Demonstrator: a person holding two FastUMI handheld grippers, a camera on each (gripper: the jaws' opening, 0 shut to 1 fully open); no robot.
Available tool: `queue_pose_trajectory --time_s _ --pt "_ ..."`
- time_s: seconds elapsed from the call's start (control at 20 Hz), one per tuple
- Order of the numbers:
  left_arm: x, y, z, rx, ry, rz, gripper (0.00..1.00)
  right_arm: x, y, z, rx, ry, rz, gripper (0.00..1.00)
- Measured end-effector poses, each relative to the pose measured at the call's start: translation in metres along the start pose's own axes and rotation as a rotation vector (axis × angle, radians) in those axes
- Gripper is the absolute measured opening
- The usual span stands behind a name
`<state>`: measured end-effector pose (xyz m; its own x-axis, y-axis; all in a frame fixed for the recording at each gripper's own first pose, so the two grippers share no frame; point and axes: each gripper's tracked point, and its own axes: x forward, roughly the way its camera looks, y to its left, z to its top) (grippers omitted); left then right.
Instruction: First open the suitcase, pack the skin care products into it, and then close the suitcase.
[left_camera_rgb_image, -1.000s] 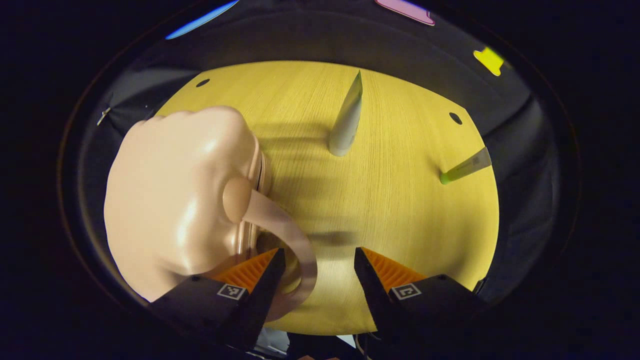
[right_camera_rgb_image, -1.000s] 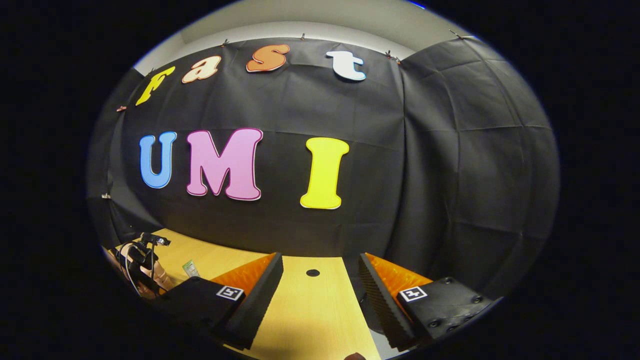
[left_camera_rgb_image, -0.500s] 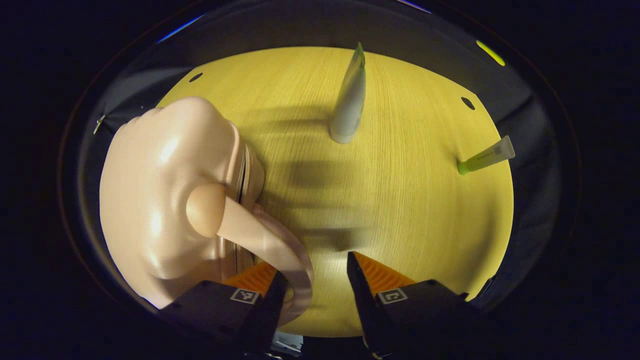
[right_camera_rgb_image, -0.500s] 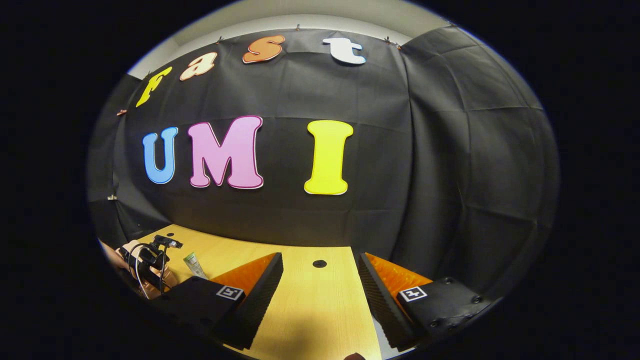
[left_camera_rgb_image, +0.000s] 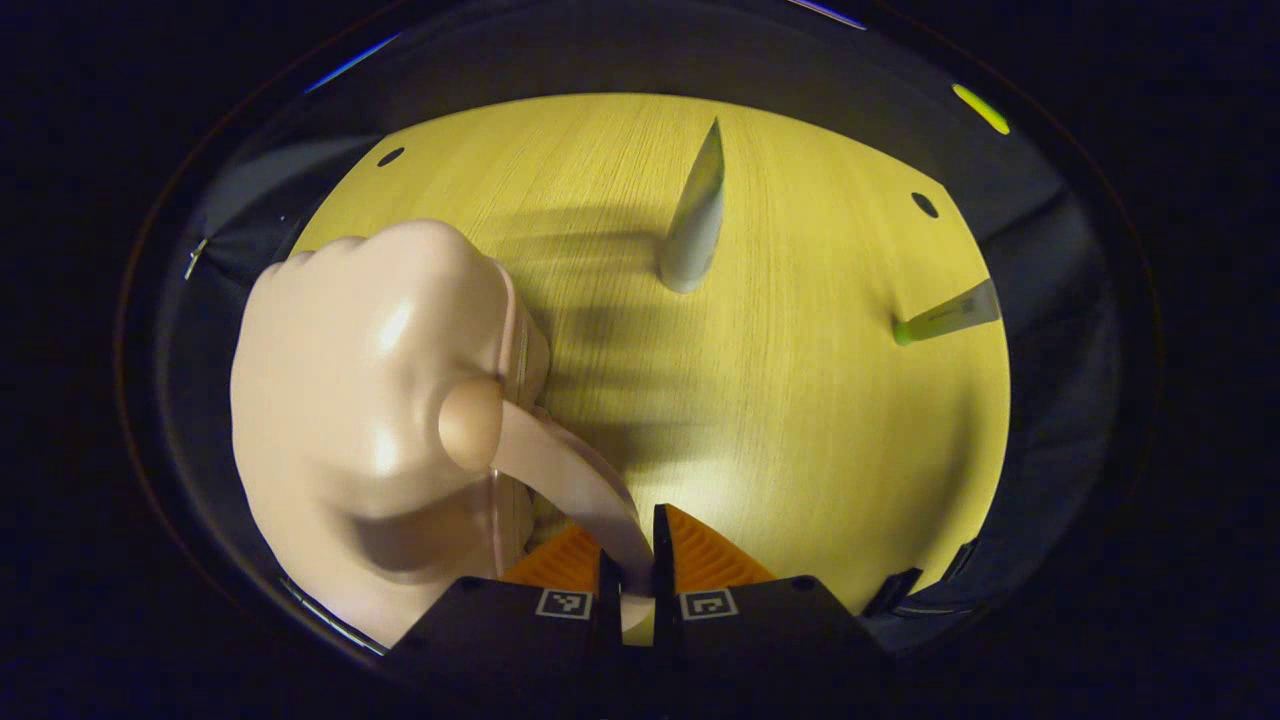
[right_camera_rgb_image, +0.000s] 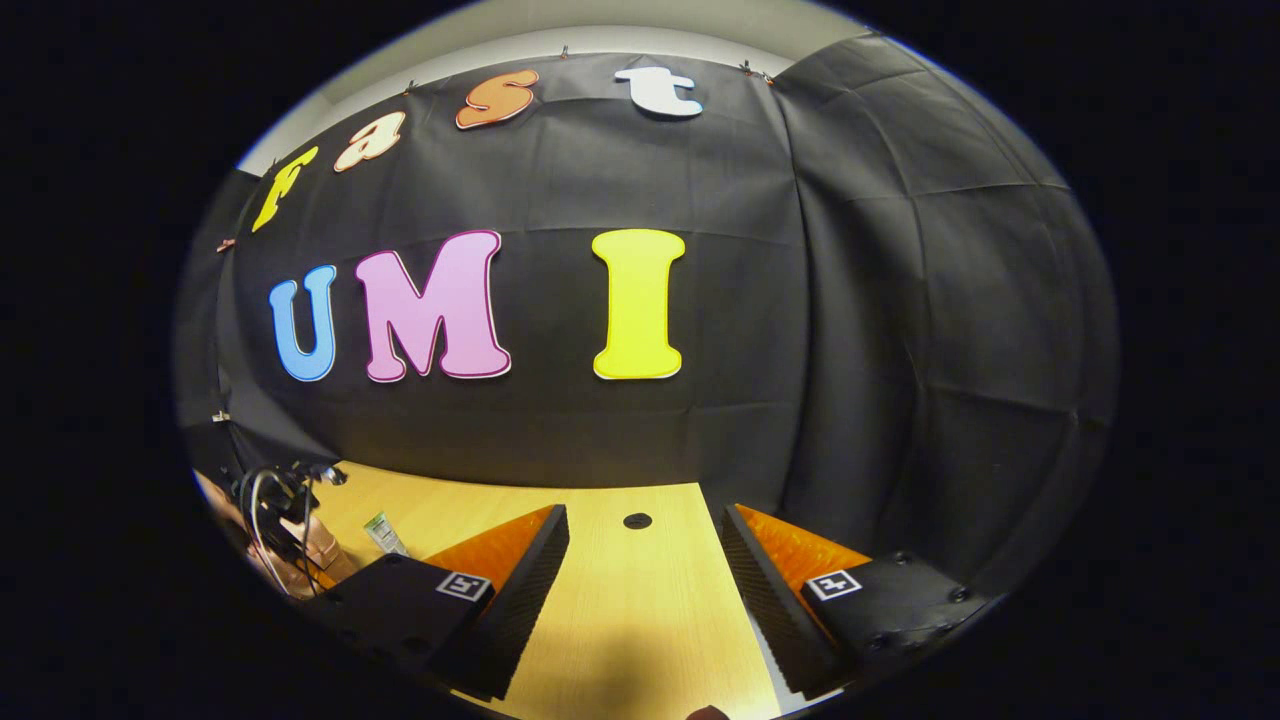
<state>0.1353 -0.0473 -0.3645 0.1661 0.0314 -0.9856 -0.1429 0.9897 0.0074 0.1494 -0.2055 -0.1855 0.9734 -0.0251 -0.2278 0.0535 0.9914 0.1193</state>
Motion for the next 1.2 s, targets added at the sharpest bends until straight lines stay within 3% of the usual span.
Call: queue_pose_trajectory --time_s 0.15,0.3,0.55,0.7,0.85,1.0,1.1,1.2 --pt "-0.063 0.006 0.008 0.05 -0.046 -0.041 0.17 -0.003 0.018 0.009 -0.004 -0.013 0.016 0.97" --pt "-0.127 0.041 0.025 0.104 -0.141 -0.041 0.17 -0.004 0.041 0.021 -0.041 -0.051 0.035 0.98" --pt "-0.205 0.154 0.063 0.033 -0.316 -0.039 0.14 -0.006 0.094 0.021 -0.043 -0.043 0.045 0.98" --pt "-0.231 0.25 0.079 0.071 -0.418 0.08 0.12 -0.013 0.129 0.03 -0.062 -0.055 0.032 0.98" --pt "-0.223 0.334 0.089 0.086 -0.456 0.174 0.12 -0.024 0.161 0.042 -0.073 -0.074 0.005 0.98" --pt "-0.18 0.429 0.112 0.117 -0.464 0.306 0.12 -0.034 0.189 0.045 -0.098 -0.082 -0.026 0.97" --pt "-0.14 0.486 0.116 0.114 -0.444 0.34 0.11 -0.039 0.207 0.036 -0.141 -0.051 -0.032 0.97" --pt "-0.093 0.523 0.11 0.079 -0.403 0.325 0.11 -0.045 0.22 0.033 -0.186 -0.028 -0.047 0.96"
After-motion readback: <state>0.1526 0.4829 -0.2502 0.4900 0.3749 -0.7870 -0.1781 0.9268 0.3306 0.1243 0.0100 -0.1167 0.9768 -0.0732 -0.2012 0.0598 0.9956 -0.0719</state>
